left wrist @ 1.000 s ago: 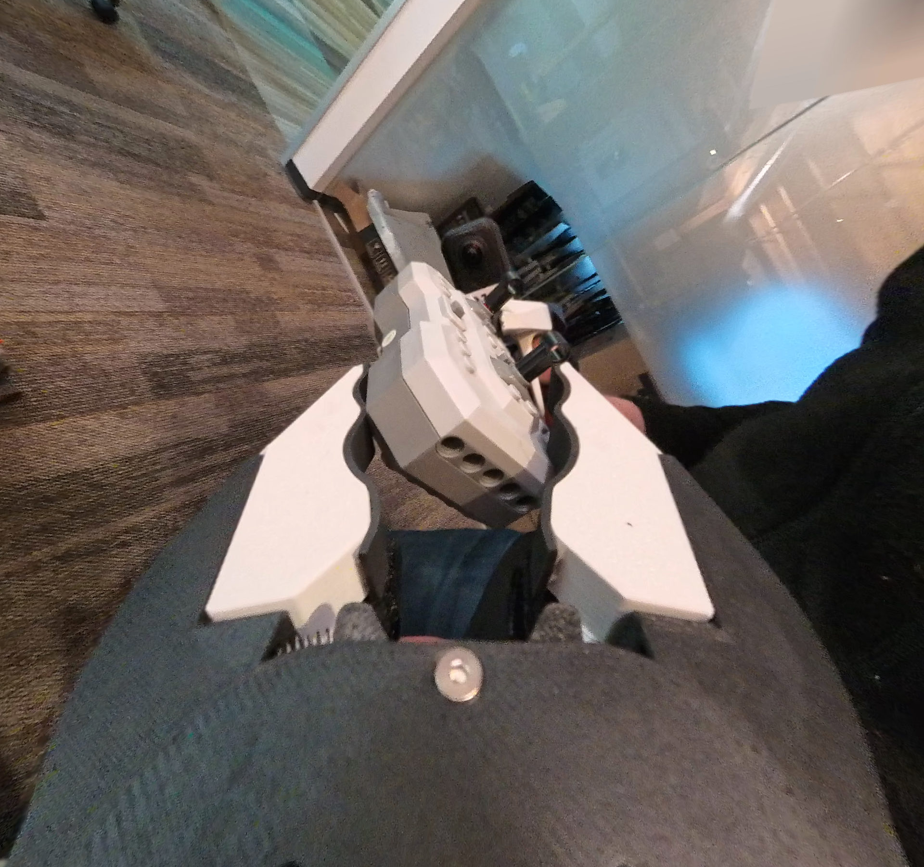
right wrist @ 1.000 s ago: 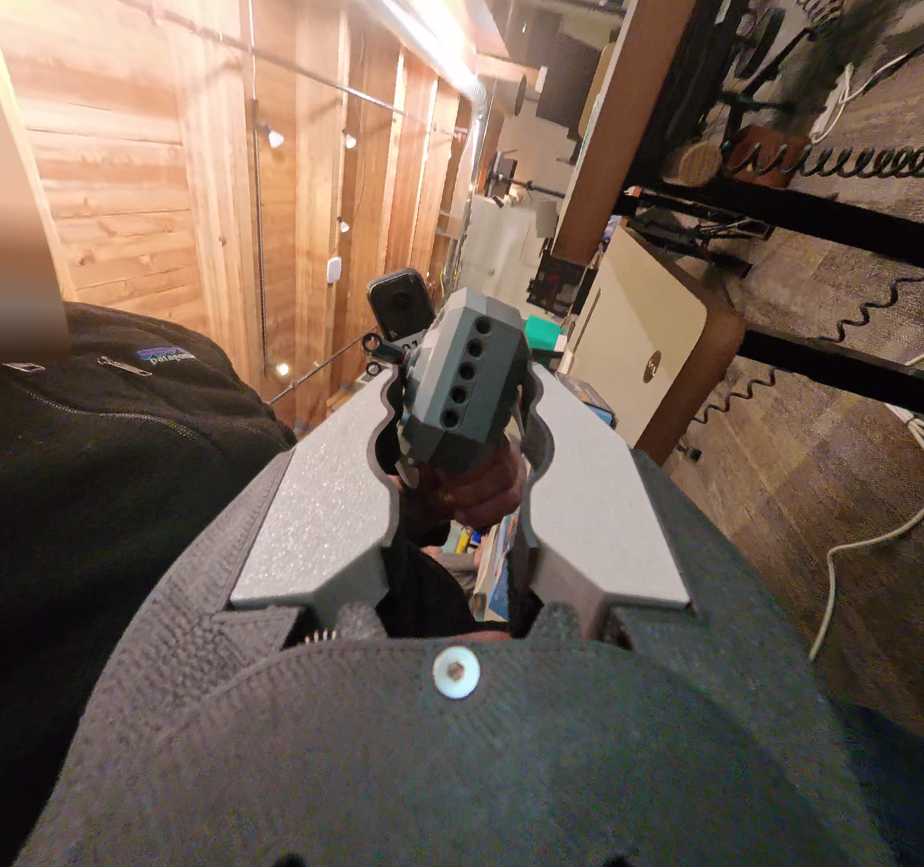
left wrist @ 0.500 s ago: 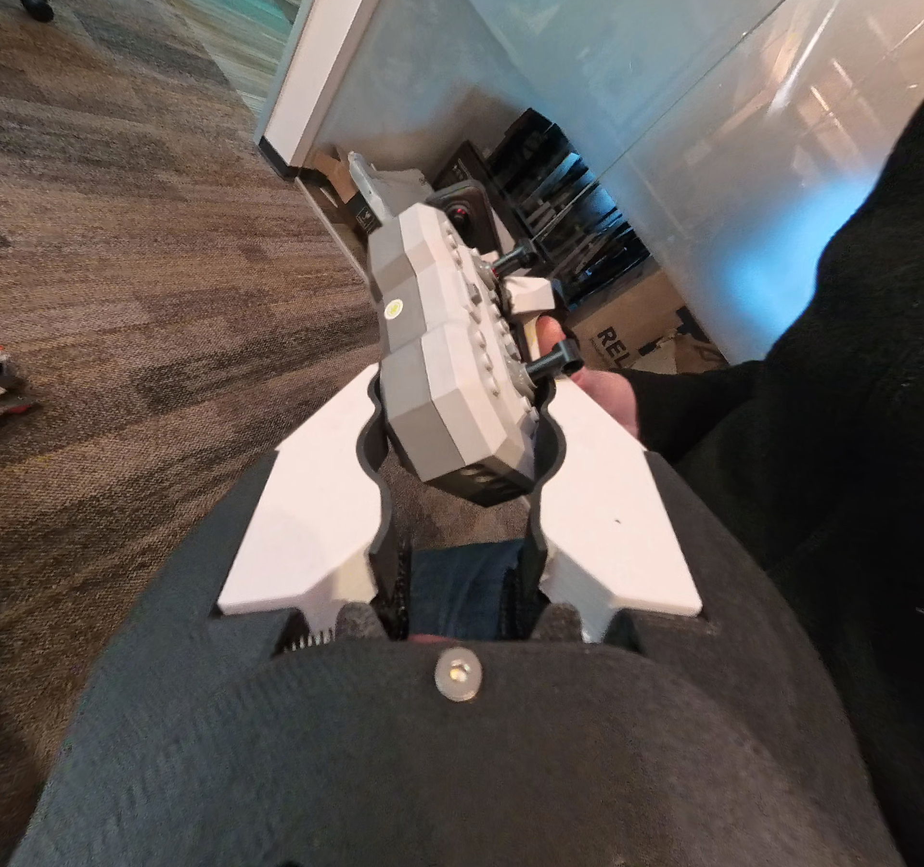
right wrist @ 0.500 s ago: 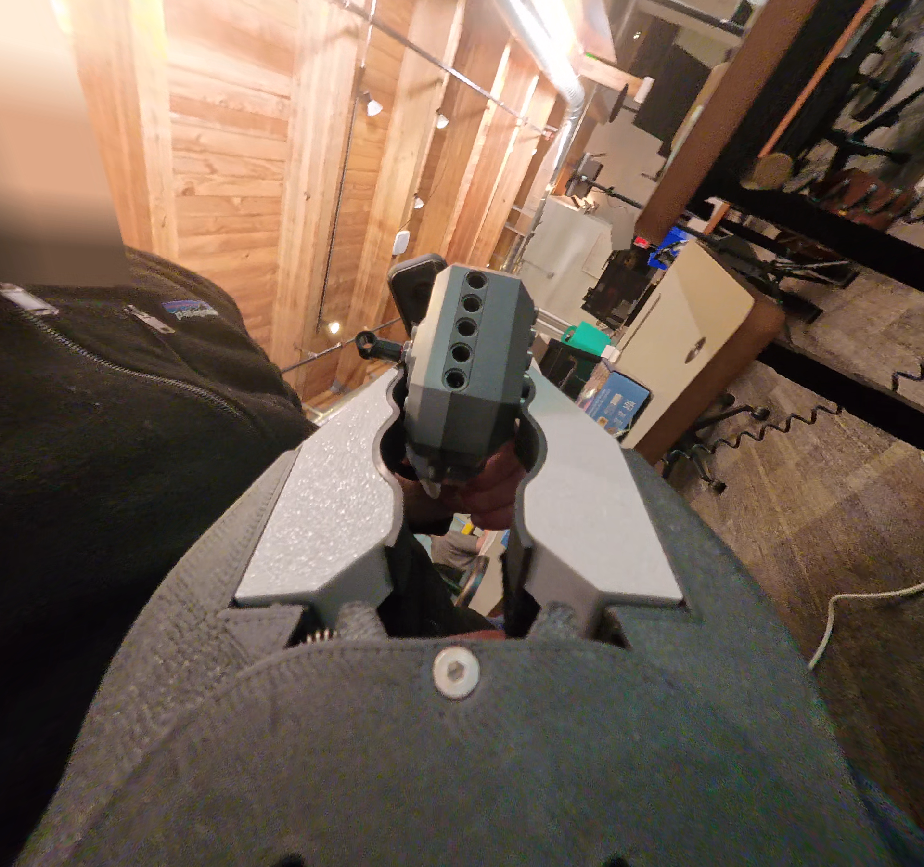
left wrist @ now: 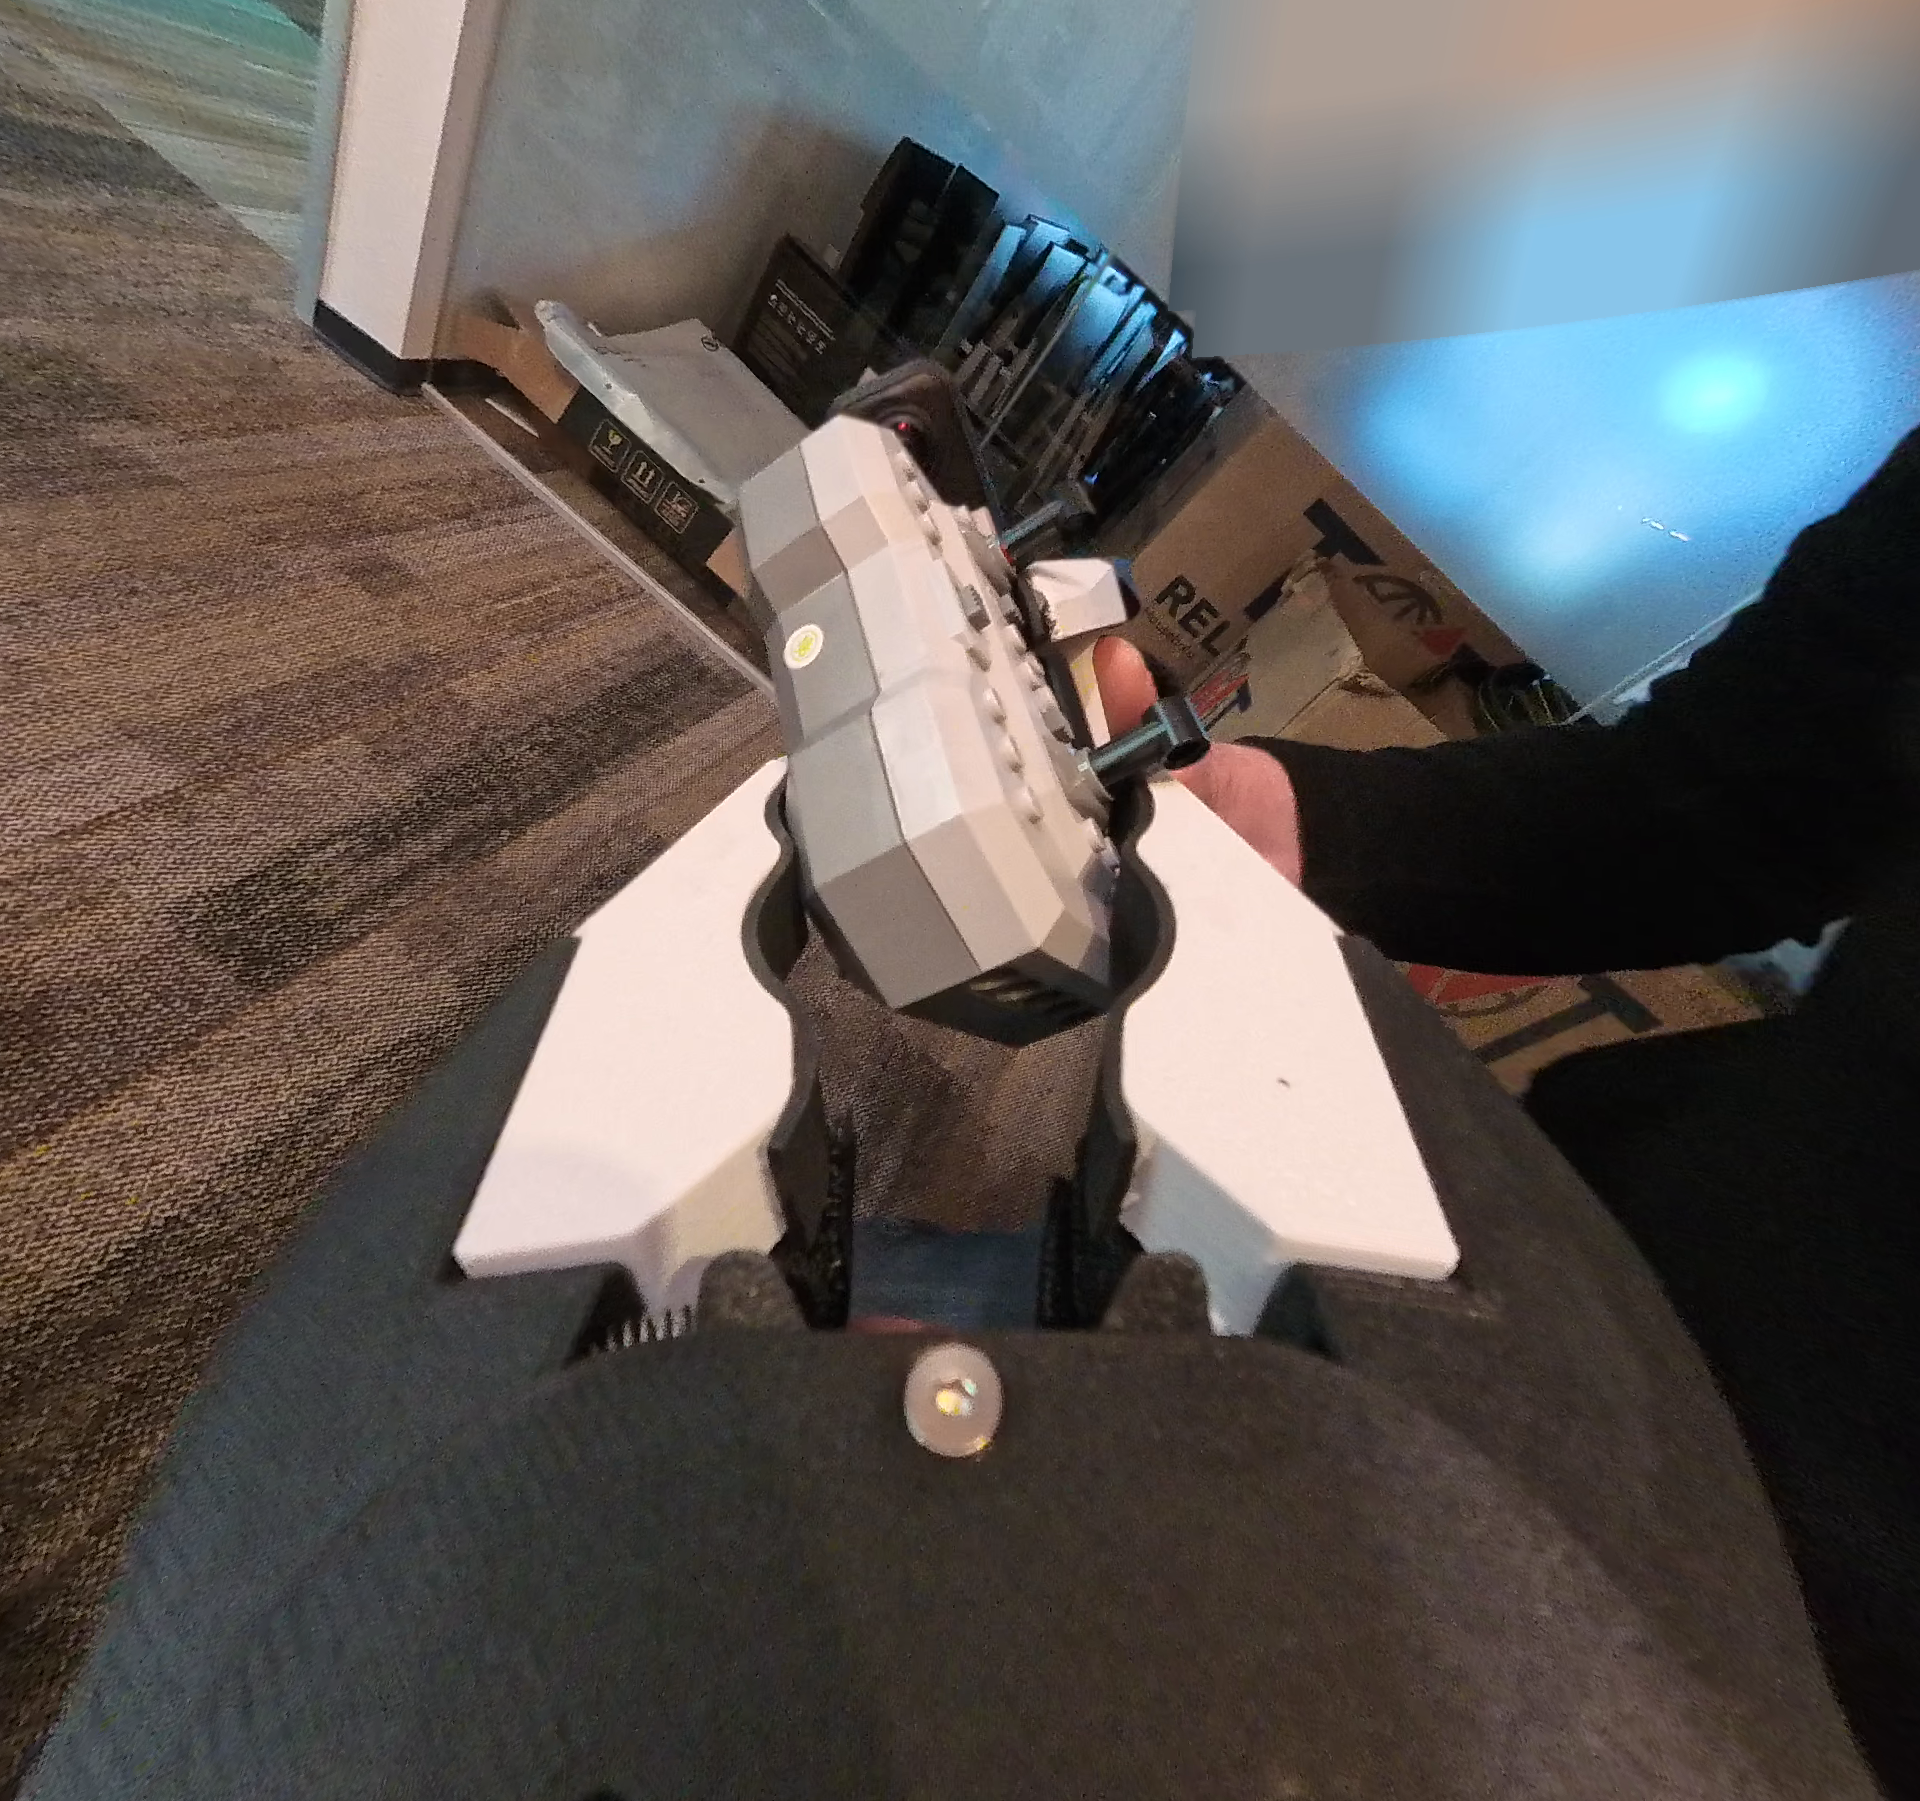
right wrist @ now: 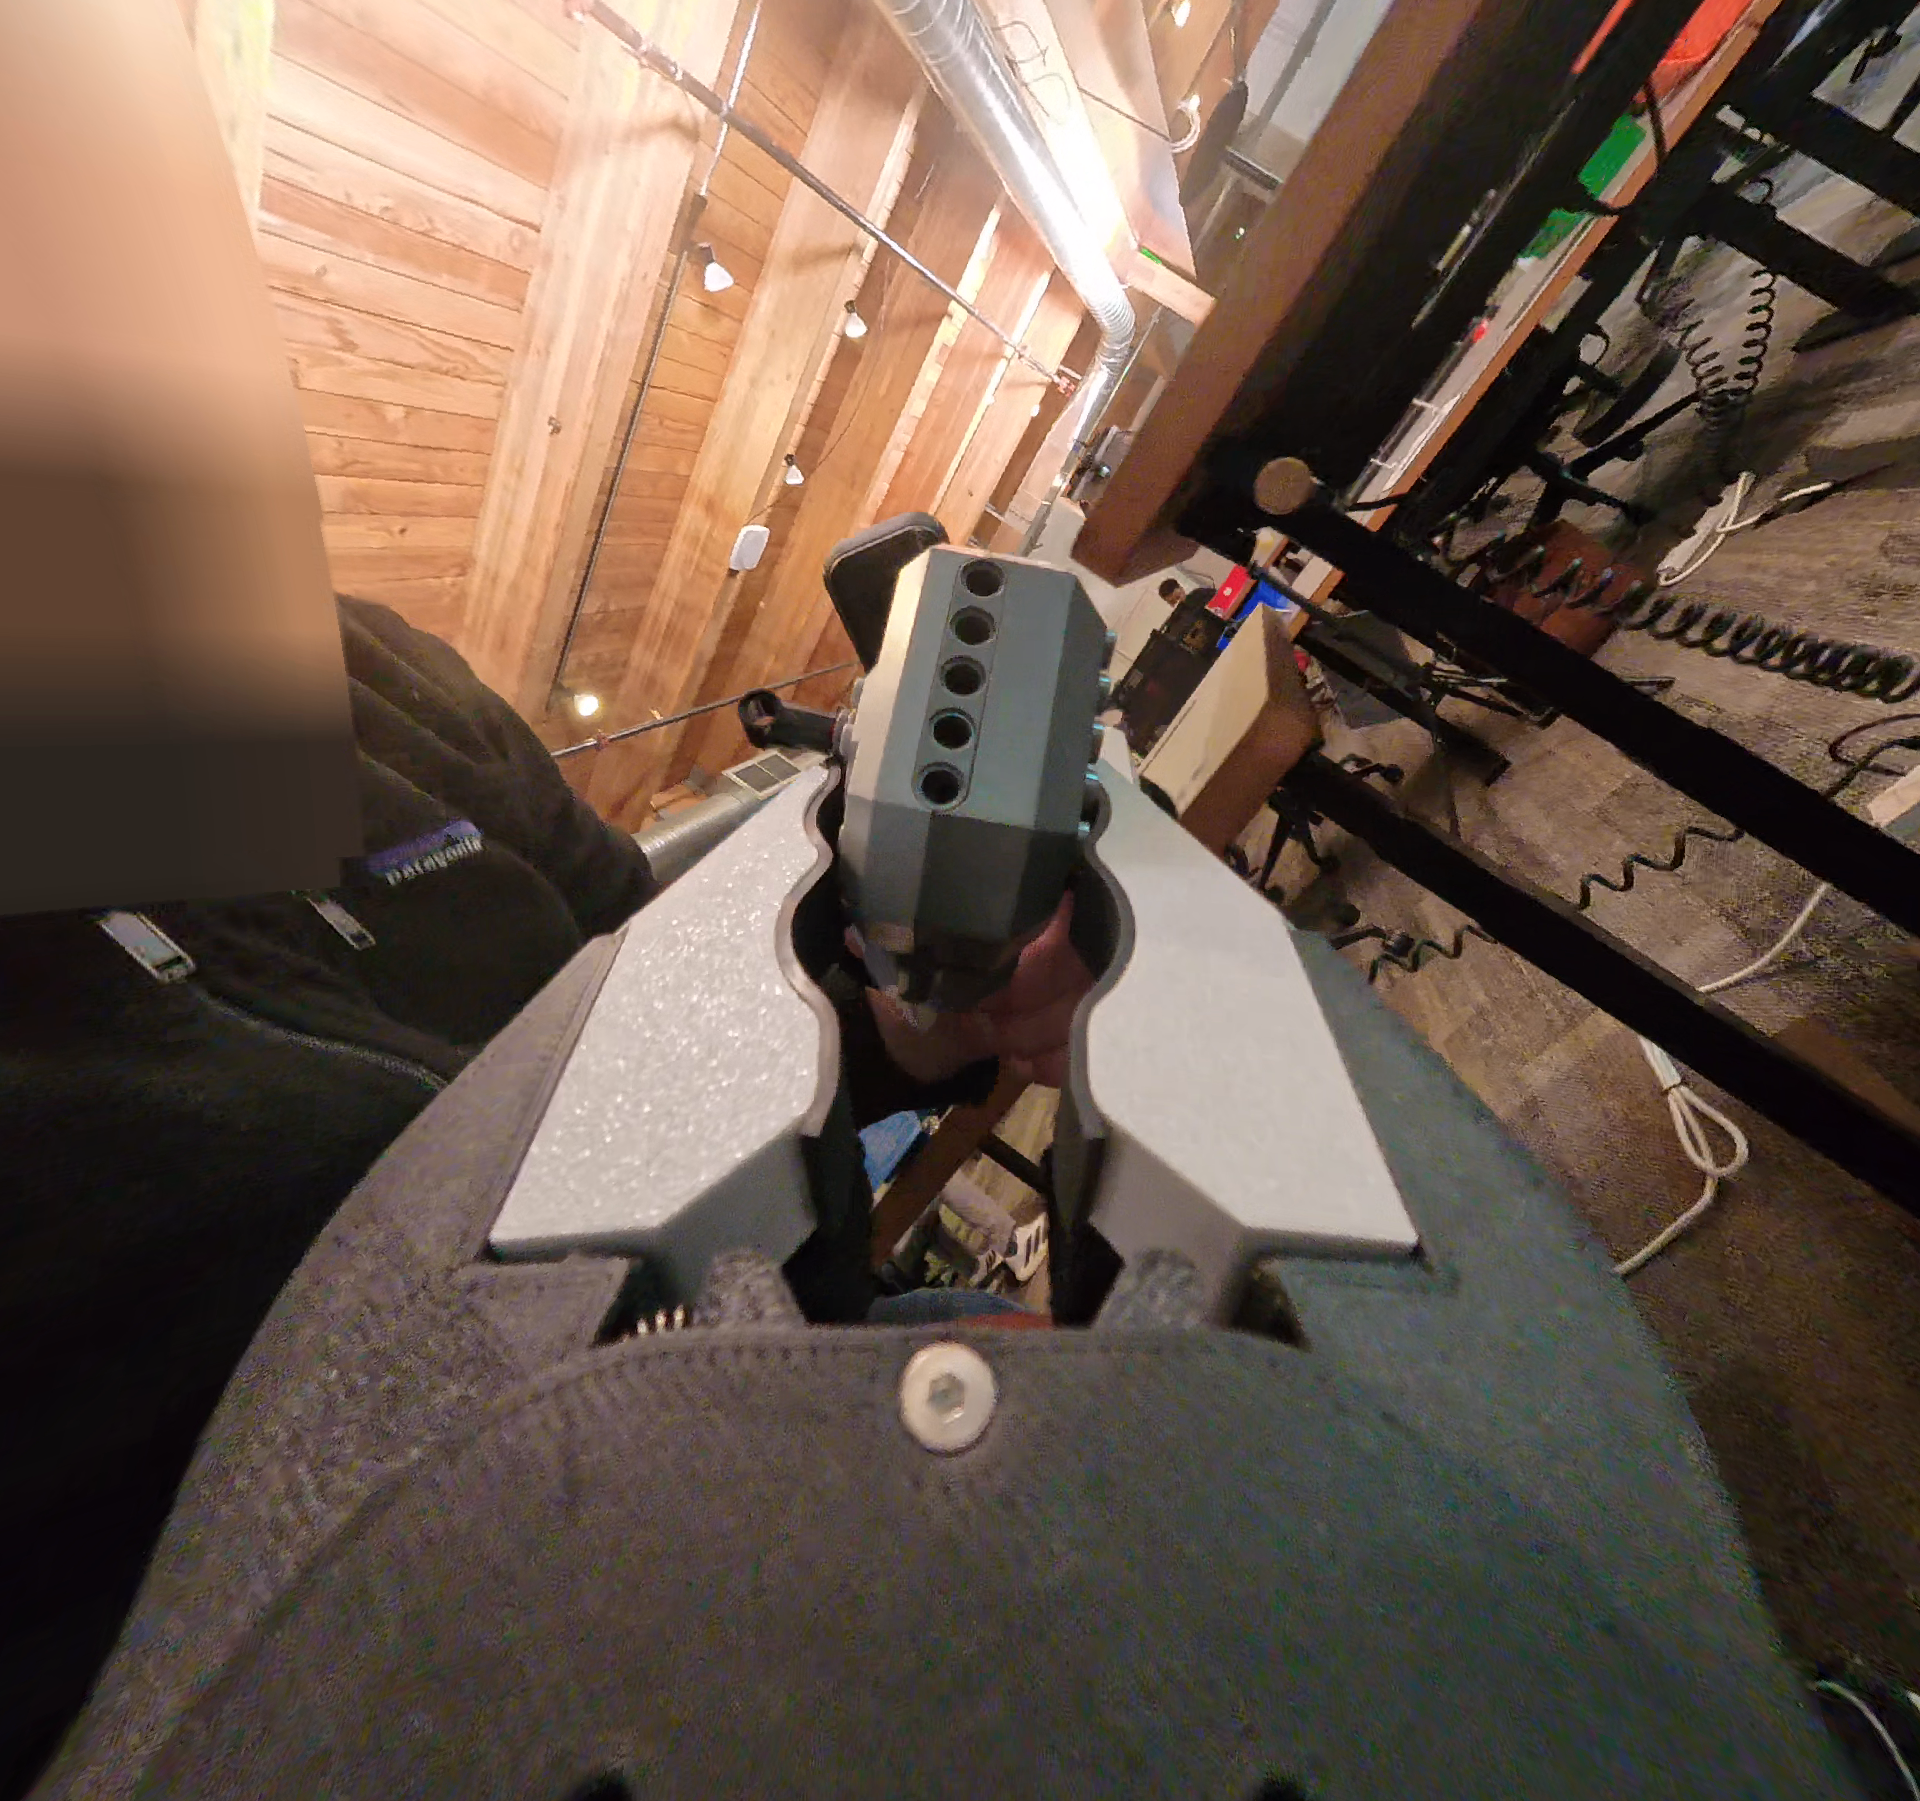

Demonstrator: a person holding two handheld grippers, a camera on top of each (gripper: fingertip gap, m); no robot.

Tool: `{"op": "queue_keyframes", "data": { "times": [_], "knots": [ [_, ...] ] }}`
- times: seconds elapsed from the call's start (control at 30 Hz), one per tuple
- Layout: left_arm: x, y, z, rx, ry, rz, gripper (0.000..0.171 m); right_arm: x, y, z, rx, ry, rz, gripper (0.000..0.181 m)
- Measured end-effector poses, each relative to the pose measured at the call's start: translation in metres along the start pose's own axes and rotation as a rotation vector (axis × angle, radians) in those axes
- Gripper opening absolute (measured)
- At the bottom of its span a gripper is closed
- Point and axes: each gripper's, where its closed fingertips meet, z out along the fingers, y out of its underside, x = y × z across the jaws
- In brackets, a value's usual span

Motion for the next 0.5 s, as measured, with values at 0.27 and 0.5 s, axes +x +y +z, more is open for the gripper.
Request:
{"op": "queue_keyframes", "data": {
  "times": [0.27, 0.5],
  "knots": [
    [-0.073, 0.043, 0.002, 0.071, 0.027, 0.014, 0.056, 0.084, 0.013, -0.008, -0.101, 0.019, -0.02, 0.038],
    [-0.121, 0.073, -0.01, 0.093, -0.001, 0.074, 0.056, 0.139, 0.027, -0.003, -0.124, -0.023, -0.066, 0.038]
  ]
}}
